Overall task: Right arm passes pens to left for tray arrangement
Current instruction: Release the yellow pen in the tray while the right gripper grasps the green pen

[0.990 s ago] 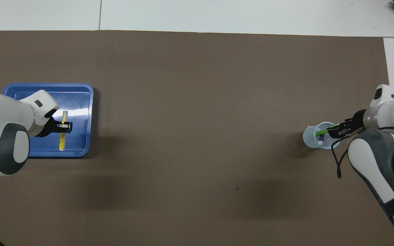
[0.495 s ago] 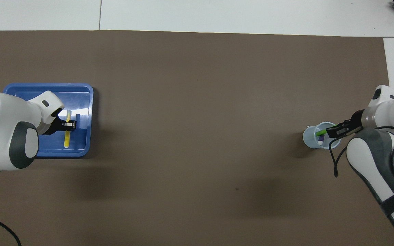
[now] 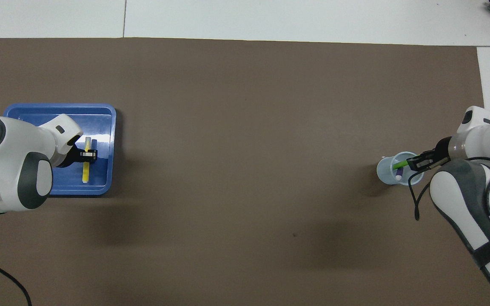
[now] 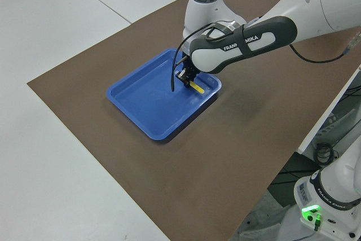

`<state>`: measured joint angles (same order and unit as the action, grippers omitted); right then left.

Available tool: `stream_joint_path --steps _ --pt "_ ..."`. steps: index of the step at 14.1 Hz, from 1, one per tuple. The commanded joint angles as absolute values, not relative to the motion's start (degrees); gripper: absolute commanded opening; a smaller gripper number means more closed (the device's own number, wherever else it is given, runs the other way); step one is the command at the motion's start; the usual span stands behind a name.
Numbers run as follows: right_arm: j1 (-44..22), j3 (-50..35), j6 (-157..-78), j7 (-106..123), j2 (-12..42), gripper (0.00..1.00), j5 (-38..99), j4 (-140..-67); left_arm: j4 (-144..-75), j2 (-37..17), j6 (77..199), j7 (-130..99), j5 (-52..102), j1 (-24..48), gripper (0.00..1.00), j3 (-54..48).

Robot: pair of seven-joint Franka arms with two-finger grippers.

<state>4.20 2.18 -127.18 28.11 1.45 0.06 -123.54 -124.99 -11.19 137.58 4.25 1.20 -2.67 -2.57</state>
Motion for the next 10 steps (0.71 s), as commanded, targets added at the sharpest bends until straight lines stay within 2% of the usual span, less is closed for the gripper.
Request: stream_joint_path --steps 1,2,7,10 --pt "5.0 1.4 -127.7 26.6 1.5 0.44 -0.4 -123.8 -125.6 -12.0 139.5 4.8 0.2 -3.5 0.53 -3.1" --pt "5.0 1.4 -127.7 26.6 1.5 0.43 -0.4 -123.8 -125.4 -12.0 139.4 4.7 0.2 -3.5 0.63 -3.2" --pt "5.2 1.4 -127.4 26.6 1.6 0.21 -0.1 -123.8 -123.9 -12.0 136.7 4.2 0.9 -3.5 0.66 -3.3" --pt "5.2 1.4 -126.9 26.6 1.6 0.14 0.0 -123.5 -119.6 -11.9 130.3 4.1 1.0 -3.3 0.66 -3.3"
